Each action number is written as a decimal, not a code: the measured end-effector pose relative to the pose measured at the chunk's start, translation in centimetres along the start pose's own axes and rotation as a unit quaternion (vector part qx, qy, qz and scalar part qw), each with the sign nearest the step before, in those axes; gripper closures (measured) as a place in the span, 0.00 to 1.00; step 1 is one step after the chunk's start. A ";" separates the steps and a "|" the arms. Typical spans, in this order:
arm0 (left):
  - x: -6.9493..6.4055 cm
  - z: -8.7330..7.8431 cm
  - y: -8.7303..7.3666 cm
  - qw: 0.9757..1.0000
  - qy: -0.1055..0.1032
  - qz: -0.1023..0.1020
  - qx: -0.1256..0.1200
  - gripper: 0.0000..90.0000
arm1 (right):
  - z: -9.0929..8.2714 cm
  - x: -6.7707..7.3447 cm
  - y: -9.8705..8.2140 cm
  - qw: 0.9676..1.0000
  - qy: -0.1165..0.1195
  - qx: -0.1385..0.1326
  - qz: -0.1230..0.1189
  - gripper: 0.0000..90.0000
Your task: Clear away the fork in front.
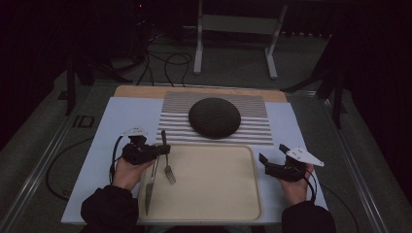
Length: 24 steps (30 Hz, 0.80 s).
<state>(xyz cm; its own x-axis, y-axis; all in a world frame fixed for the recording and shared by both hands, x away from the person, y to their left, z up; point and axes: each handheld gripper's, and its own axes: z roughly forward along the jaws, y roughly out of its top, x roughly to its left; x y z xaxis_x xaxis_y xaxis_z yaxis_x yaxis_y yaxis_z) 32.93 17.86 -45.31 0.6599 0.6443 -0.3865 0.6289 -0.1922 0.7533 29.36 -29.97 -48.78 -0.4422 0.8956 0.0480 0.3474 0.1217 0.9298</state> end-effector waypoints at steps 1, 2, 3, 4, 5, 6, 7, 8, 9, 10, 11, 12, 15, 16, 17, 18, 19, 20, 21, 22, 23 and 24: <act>0.1 0.1 -0.1 1.000 -0.002 0.000 0.000 0.96 | 0.0 0.0 0.0 1.000 0.000 0.000 0.000 0.10; 0.2 0.1 -0.1 1.000 -0.001 0.001 0.000 0.96 | 0.0 0.0 0.0 1.000 0.000 0.001 0.000 0.10; 0.2 0.1 -0.2 1.000 0.000 0.001 0.002 0.96 | 0.0 0.0 0.0 1.000 0.000 0.002 0.000 0.10; 0.3 0.2 -0.2 1.000 0.002 0.002 0.002 0.96 | 0.0 0.0 0.0 1.000 0.000 0.002 0.000 0.10; 0.3 0.2 -0.2 1.000 0.003 0.003 0.003 0.96 | 0.0 0.0 0.0 1.000 0.000 0.003 0.000 0.10; 0.4 0.2 -0.2 1.000 0.005 0.003 0.003 0.96 | 0.0 0.0 0.0 1.000 -0.001 0.005 0.000 0.10; 0.5 0.2 -0.2 1.000 0.005 0.003 0.004 0.95 | 0.1 0.0 0.0 1.000 -0.002 0.007 0.000 0.10; 0.6 0.3 -0.3 1.000 0.003 0.000 0.003 0.95 | 0.1 0.0 -0.1 1.000 -0.002 0.009 0.000 0.10; 0.7 0.3 -0.3 1.000 0.002 -0.001 0.003 0.95 | 0.2 0.0 -0.1 1.000 -0.002 0.010 0.000 0.10; 0.9 0.4 -0.3 1.000 0.003 -0.003 0.004 0.95 | 0.2 0.0 -0.1 1.000 -0.003 0.011 0.000 0.10; 0.9 0.5 -0.4 1.000 0.002 -0.003 0.011 0.95 | 0.2 0.0 -0.1 1.000 -0.003 0.012 0.001 0.10; 1.0 0.9 -0.5 1.000 0.002 -0.002 0.019 0.94 | 0.2 0.0 -0.1 1.000 -0.003 0.012 0.001 0.10; 1.2 1.8 -1.1 0.999 -0.005 -0.005 0.037 0.91 | 0.2 0.0 -0.1 1.000 -0.003 0.012 0.000 0.10; 1.3 2.1 -1.3 0.999 -0.007 -0.010 0.039 0.90 | 0.2 0.0 -0.1 1.000 -0.003 0.012 0.000 0.10; 1.4 2.3 -1.5 0.999 -0.008 -0.013 0.039 0.90 | 0.2 0.0 -0.1 1.000 -0.003 0.012 0.000 0.10; 1.5 2.5 -1.7 0.999 -0.009 -0.016 0.041 0.90 | 0.2 0.0 -0.1 1.000 -0.004 0.012 0.000 0.10; 1.6 2.6 -1.8 0.999 -0.009 -0.018 0.042 0.89 | 0.2 0.0 -0.1 1.000 -0.004 0.012 0.000 0.10; 1.7 2.7 -1.9 0.999 -0.010 -0.020 0.043 0.89 | 0.2 0.0 -0.1 1.000 -0.003 0.012 0.000 0.10; 1.7 2.7 -1.9 0.999 -0.010 -0.020 0.043 0.89 | 0.1 0.0 -0.1 1.000 -0.004 0.012 0.001 0.10; 1.7 2.7 -2.0 0.999 -0.011 -0.019 0.043 0.89 | 0.2 0.0 -0.1 1.000 -0.003 0.012 0.001 0.10; 1.7 2.7 -2.1 0.999 -0.011 -0.019 0.043 0.89 | 0.2 0.0 -0.1 1.000 -0.003 0.012 0.001 0.10; 1.7 2.7 -2.1 0.999 -0.011 -0.018 0.042 0.89 | 0.2 0.0 -0.1 1.000 -0.003 0.012 0.000 0.10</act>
<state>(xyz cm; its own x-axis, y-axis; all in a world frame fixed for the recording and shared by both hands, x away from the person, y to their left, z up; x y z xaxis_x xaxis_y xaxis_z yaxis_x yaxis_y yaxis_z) 33.84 17.43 -49.00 0.6441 0.6362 -0.4247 0.6843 -0.2312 0.6916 29.46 -29.94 -48.94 -0.4362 0.8987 0.0461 0.3676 0.1312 0.9207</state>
